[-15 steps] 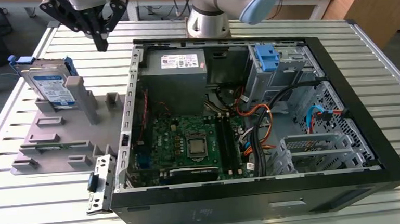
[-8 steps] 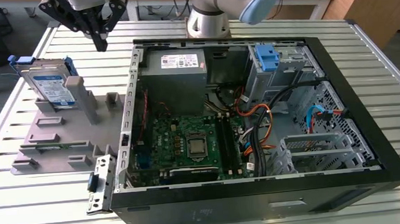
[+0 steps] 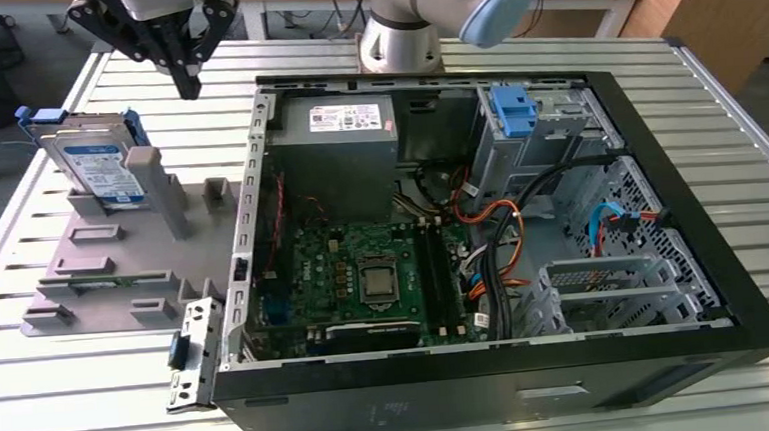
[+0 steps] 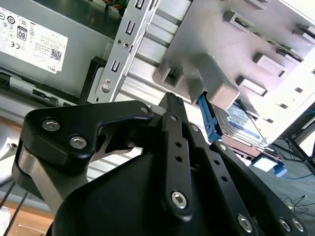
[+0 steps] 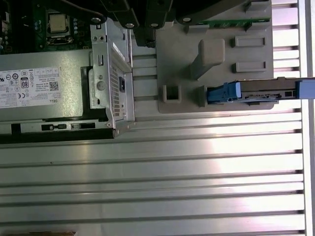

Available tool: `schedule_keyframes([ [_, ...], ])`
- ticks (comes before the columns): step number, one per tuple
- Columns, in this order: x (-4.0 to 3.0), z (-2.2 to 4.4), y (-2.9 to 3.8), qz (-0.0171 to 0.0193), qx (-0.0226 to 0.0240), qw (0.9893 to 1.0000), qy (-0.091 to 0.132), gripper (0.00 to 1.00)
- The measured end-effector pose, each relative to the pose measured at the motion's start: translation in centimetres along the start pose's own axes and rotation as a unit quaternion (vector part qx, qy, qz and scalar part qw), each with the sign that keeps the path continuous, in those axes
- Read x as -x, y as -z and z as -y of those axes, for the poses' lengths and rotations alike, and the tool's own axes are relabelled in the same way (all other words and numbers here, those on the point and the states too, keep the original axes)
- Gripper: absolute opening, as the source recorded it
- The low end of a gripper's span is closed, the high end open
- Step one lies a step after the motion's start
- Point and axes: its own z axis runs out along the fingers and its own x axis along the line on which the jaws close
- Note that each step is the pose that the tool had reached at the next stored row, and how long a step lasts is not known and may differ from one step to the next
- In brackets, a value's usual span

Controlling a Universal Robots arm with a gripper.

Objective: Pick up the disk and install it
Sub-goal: 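Reach for the disk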

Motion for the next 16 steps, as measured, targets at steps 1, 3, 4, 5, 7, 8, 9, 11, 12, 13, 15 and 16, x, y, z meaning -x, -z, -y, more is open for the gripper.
schedule_keyframes([
  [1,-0.09,0.00,-0.01,0.0000,0.0000,1.0000,0.000,0.11],
  [3,-0.28,-0.01,-0.02,0.0000,0.0000,1.0000,0.000,0.11],
  [4,-0.39,-0.02,-0.03,0.0000,0.0000,1.0000,0.000,0.11],
  [5,-0.49,-0.02,-0.04,0.0000,0.0000,1.0000,0.000,0.11],
  [7,-0.68,-0.03,-0.07,0.0000,0.0001,1.0000,0.000,0.11],
  [8,-0.76,-0.03,-0.08,0.0000,0.0000,1.0000,0.000,0.11],
  [9,-0.86,-0.03,-0.09,0.0000,0.0000,1.0000,0.000,0.11],
  [11,-1.00,-0.04,-0.12,0.0000,0.0000,1.0000,0.000,0.11],
  [12,-1.07,-0.04,-0.12,0.0000,0.0000,1.0000,0.000,0.11],
  [13,-1.12,-0.05,-0.13,0.0000,0.0000,1.0000,0.000,0.11],
  [15,-1.14,-0.05,-0.13,0.0000,0.0000,1.0000,0.000,0.11],
  [16,-1.15,-0.04,-0.13,0.0000,0.0000,1.0000,0.000,0.11],
])
